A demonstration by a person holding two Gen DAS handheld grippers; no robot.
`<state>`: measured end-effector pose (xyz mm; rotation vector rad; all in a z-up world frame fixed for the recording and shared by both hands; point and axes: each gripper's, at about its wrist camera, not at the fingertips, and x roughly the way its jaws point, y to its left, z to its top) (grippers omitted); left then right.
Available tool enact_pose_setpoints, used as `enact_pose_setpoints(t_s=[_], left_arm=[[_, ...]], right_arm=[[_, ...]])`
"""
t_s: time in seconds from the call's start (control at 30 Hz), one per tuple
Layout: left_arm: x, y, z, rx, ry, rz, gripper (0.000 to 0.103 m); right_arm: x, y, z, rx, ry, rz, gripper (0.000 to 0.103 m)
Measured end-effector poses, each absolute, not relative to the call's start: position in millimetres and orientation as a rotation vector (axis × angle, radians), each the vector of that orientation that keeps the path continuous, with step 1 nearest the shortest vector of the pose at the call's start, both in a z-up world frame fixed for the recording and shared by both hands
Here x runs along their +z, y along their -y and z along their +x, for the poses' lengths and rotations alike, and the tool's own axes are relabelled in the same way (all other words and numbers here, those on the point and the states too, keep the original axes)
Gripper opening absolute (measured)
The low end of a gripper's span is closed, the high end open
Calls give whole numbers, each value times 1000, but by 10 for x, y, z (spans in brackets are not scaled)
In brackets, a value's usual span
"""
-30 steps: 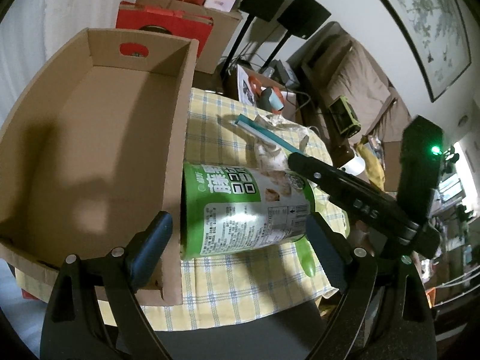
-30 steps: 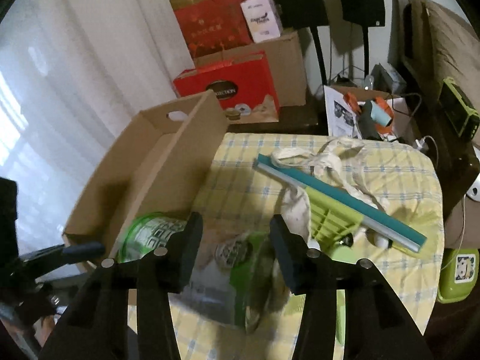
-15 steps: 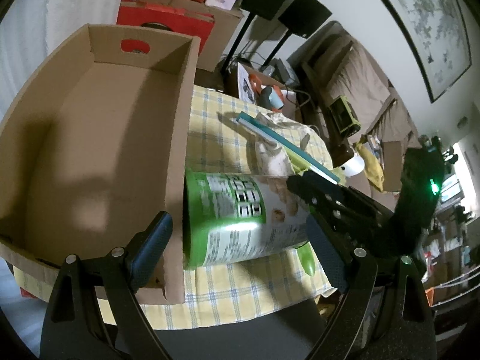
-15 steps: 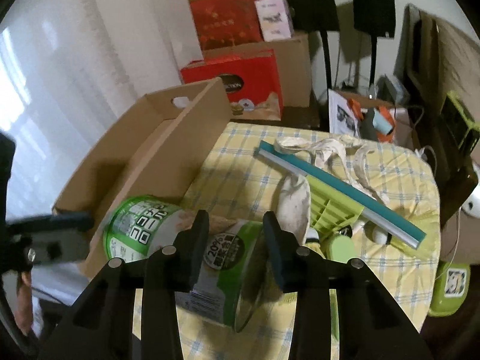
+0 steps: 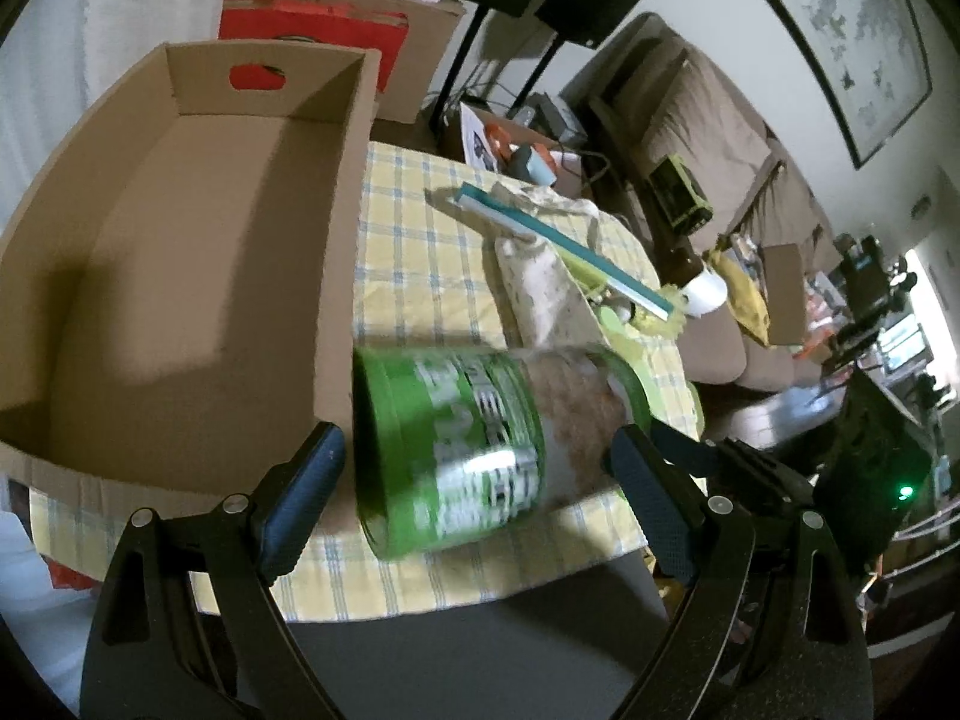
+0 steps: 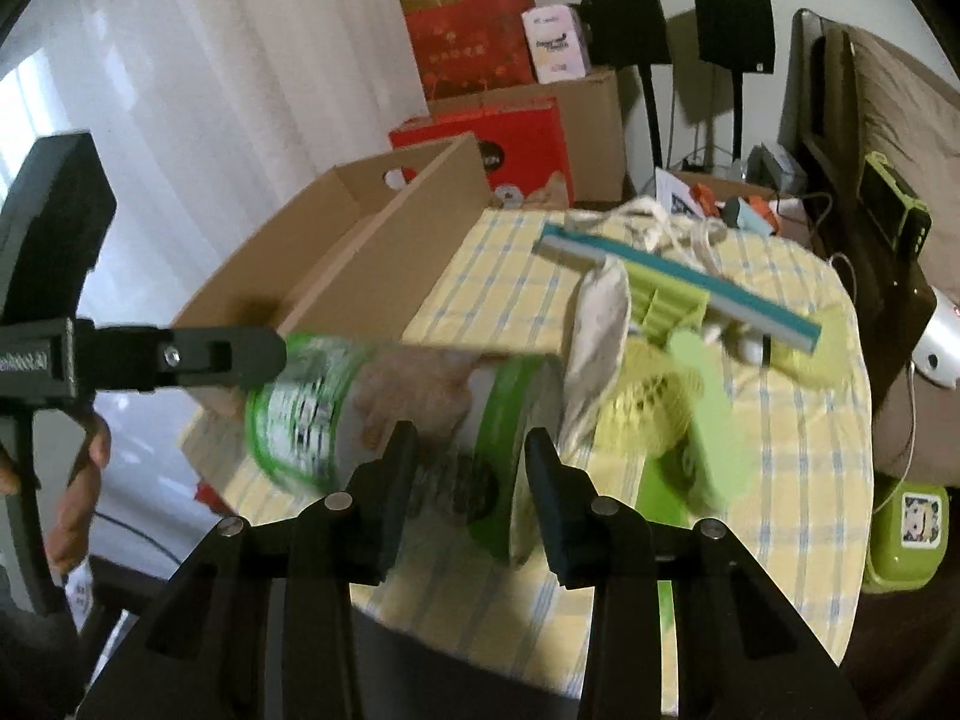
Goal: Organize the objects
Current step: 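Close the left tool fingers around the green can's body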
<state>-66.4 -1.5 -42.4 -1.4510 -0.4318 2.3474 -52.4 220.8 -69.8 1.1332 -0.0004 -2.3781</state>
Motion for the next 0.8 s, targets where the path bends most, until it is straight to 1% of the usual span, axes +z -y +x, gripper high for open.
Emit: enact_pose_setpoints(t_s=[0.1,0.27,0.3,0.33,0.4,0.53,0.57,0.63,0.8], left_arm=[[-415,-5,-576,2332,433,-1440,89],[-421,13,-499,2350,444,-1410,89],[-419,20,-499,2348,454,-1407,89],[-416,33,-510,2347,469,-1406,89],[-405,54,-521,2351,489,-1403,89],[-374,73,-533,2354,514,-1391,89],[-370,80,-532,2356,520,-1387,89],[-378,93,-533,2354,532,-1380,89],[-435,109,-521,2341,542,-1378,89]], right_arm=[[-767,-2178,-488,-2375,-51,1166,37],[-599,-2364,-608,-2437,54,1110,37],[-543,-2385,-691,-2444,84,1100,40],[-501,-2383,-778,-2442,101,1097,46],[-486,-2288,-1054,-2404,102,1148,49],[-571,-2116,-1362,-2383,80,1213,49],[-603,-2095,-1416,-2367,99,1230,49],[-667,-2075,-1441,-2339,115,1254,49],[-758,-2075,-1290,-2343,61,1241,45]])
